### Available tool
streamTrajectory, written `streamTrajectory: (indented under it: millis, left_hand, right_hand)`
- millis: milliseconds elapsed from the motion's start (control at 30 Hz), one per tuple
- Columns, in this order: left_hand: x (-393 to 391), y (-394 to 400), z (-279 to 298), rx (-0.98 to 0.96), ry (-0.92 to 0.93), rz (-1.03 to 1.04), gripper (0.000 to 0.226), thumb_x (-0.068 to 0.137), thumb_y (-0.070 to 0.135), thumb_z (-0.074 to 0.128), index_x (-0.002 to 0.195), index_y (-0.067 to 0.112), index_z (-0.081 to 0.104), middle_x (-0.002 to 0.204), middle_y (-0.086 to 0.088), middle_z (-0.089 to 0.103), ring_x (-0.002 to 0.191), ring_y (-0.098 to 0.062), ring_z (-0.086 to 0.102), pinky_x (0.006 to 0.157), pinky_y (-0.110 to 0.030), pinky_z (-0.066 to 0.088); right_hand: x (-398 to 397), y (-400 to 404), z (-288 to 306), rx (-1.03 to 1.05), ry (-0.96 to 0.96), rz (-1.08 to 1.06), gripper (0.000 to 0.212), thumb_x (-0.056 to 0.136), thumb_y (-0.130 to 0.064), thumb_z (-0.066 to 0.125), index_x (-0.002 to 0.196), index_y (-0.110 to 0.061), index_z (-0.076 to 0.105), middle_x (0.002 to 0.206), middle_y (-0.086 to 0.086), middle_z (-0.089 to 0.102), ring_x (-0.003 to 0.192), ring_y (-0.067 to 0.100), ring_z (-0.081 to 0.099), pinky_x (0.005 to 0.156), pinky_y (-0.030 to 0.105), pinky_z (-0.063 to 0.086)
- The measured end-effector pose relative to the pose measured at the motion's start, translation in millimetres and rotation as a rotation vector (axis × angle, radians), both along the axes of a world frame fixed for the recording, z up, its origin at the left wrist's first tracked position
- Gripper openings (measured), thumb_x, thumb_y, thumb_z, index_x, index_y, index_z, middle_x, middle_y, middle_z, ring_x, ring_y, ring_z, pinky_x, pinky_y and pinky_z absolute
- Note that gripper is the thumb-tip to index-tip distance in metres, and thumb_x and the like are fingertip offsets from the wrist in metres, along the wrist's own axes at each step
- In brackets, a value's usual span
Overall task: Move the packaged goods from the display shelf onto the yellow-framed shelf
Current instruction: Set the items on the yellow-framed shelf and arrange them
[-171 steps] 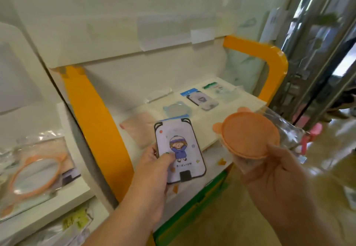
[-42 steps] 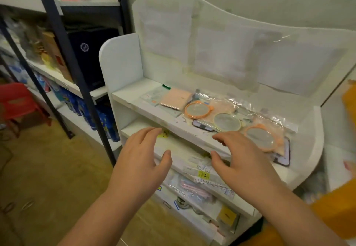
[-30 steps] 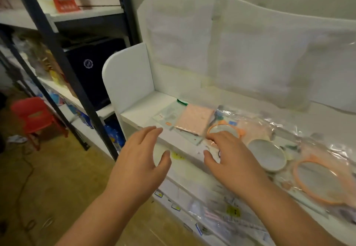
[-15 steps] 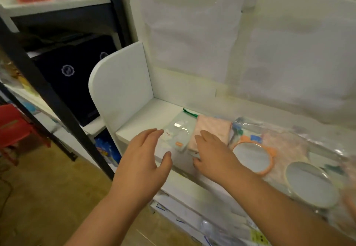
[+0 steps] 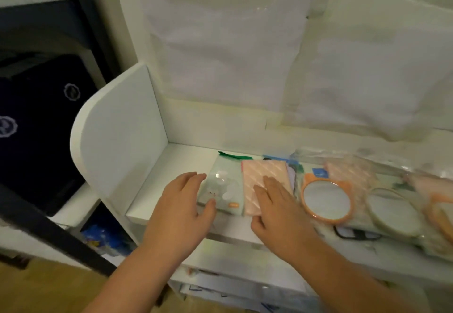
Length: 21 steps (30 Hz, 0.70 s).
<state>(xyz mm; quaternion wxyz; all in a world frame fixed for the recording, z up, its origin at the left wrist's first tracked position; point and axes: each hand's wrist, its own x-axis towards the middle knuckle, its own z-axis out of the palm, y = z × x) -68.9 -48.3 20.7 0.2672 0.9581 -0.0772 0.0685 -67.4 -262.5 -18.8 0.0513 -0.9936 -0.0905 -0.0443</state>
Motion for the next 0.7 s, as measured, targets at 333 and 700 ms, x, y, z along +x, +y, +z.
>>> streamTrajectory:
  millis: [333, 700]
  left_hand:
    - [31.2, -17.9, -27.9, 0.156, 0.153, -0.038, 0.063, 0.089, 0.06, 0.046, 0.142, 0.026, 0.041, 0.138, -0.001, 0.05, 0.124, -0.025, 0.044, 0.102, -0.036, 0.041]
    - [53.0, -42.7, -43.3, 0.561, 0.221, 0.027, 0.105, 0.074, 0.088, 0.031, 0.155, 0.025, 0.012, 0.142, -0.015, 0.044, 0.126, -0.034, 0.042, 0.101, -0.042, 0.037]
  right_hand:
    - [10.7, -3.6, 26.3, 0.658, -0.124, -0.303, 0.037, 0.101, -0.014, 0.041, 0.135, -0.029, 0.047, 0.111, -0.007, 0.06, 0.092, 0.012, 0.059, 0.074, 0.018, 0.048]
    - [-29.9, 11.5, 58.4, 2.036, -0.123, -0.558, 0.031, 0.1, -0.003, 0.042, 0.106, -0.027, 0.061, 0.093, -0.008, 0.077, 0.086, 0.013, 0.074, 0.081, 0.036, 0.058]
